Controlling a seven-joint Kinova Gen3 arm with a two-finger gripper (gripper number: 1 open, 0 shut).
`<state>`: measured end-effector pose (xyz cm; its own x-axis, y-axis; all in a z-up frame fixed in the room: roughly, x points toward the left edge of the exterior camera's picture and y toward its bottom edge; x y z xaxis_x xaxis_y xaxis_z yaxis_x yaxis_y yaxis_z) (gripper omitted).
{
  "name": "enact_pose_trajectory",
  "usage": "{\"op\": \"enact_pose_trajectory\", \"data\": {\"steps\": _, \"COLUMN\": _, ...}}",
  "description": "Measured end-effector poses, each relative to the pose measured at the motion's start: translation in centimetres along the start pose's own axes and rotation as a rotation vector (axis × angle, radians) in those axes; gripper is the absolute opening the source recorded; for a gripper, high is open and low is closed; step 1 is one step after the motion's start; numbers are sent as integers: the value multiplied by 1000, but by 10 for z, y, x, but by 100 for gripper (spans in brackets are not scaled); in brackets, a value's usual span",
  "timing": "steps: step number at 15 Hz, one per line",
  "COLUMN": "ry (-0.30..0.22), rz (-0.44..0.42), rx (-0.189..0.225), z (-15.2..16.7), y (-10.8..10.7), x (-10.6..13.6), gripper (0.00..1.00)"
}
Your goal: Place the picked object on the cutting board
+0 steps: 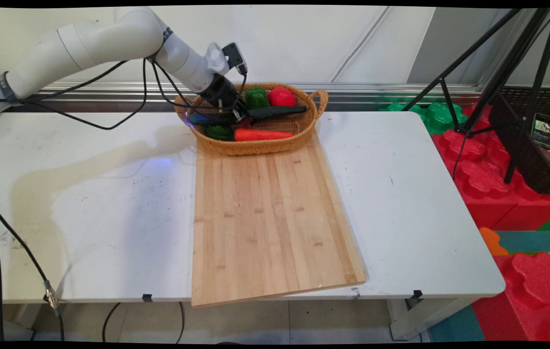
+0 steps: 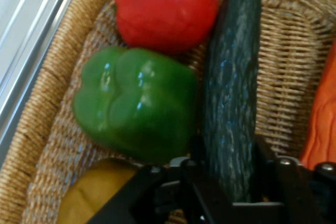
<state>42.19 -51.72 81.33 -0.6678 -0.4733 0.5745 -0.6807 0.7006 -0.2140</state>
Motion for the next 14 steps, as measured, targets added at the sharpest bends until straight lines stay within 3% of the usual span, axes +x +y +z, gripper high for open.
{"op": "enact_pose_trajectory", "data": {"steps": 8, "ry": 21, "rz": -10, "rx": 6, "z": -10, "y": 8, "x": 2, "gripper": 0}}
{"op": "enact_pose_trajectory", "data": {"steps": 14, "ry": 90, "rz": -23, "rx": 26, "z": -51, "y": 12, "x": 11, "gripper": 0}}
